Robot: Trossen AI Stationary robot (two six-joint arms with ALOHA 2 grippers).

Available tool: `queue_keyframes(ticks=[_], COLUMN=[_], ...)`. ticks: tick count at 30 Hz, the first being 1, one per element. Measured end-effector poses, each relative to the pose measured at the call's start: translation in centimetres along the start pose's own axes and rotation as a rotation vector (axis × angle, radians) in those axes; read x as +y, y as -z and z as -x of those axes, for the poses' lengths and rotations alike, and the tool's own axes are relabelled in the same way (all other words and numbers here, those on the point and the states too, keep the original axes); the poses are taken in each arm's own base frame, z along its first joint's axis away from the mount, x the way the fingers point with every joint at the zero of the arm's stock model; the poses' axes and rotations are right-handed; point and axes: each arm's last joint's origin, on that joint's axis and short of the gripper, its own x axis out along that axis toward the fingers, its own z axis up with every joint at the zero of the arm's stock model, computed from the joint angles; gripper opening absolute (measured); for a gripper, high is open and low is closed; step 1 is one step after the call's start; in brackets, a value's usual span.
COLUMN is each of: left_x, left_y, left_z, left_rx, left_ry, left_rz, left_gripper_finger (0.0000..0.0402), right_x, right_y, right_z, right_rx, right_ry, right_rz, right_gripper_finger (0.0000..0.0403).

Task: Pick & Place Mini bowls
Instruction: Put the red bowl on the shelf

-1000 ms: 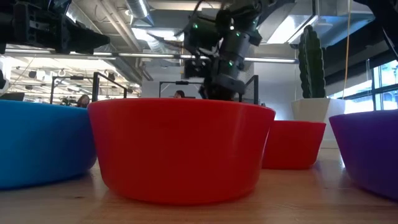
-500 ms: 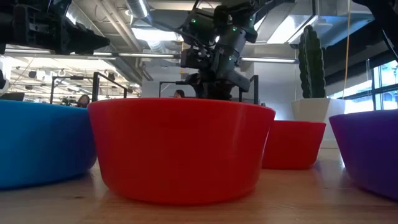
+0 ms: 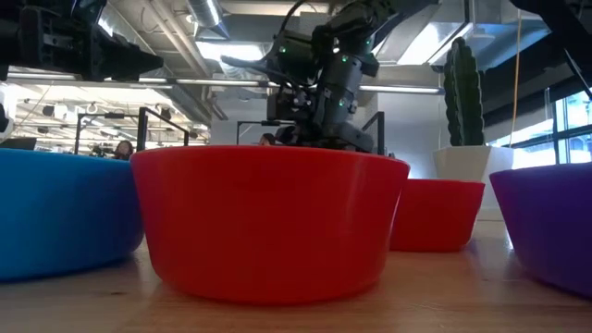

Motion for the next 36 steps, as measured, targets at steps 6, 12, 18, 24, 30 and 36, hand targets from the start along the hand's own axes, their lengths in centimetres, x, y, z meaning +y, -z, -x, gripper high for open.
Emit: queue_keyframes(ticks=[6, 12, 18, 24, 30, 36], left_x=[0.0, 0.0, 0.0, 0.0, 0.0, 0.0], left_y=[0.0, 0.0, 0.0, 0.0, 0.0, 0.0], left_z=[0.0, 0.0, 0.0, 0.0, 0.0, 0.0], left_rx=[0.000, 0.000, 0.000, 0.001, 0.001, 0.001], left_ry=[0.000, 0.001, 0.001, 0.001, 0.001, 0.001], left_rz=[0.001, 0.001, 0.001, -0.006, -0.006, -0.006], left_gripper_finger=[0.0012, 0.0007, 0.0010, 0.0011, 0.0007, 0.0008], right_x=[0.0, 0.1, 0.0, -0.4, -1.7, -2.4], right_y=[0.0, 0.1, 0.1, -0.5, -2.4, -3.8], right_z=[0.0, 0.0, 0.0, 0.8, 4.6, 8.2], right_rx=[0.003, 0.007, 0.019, 0.020, 0.024, 0.008], right_ry=[-0.002, -0.005, 0.015, 0.025, 0.032, 0.013], right_rz=[-0.005, -0.050, -0.091, -0.118, -0.157, -0.174], right_gripper_finger=[0.0110, 0.0089, 0.0012, 0.0016, 0.0007, 0.0004])
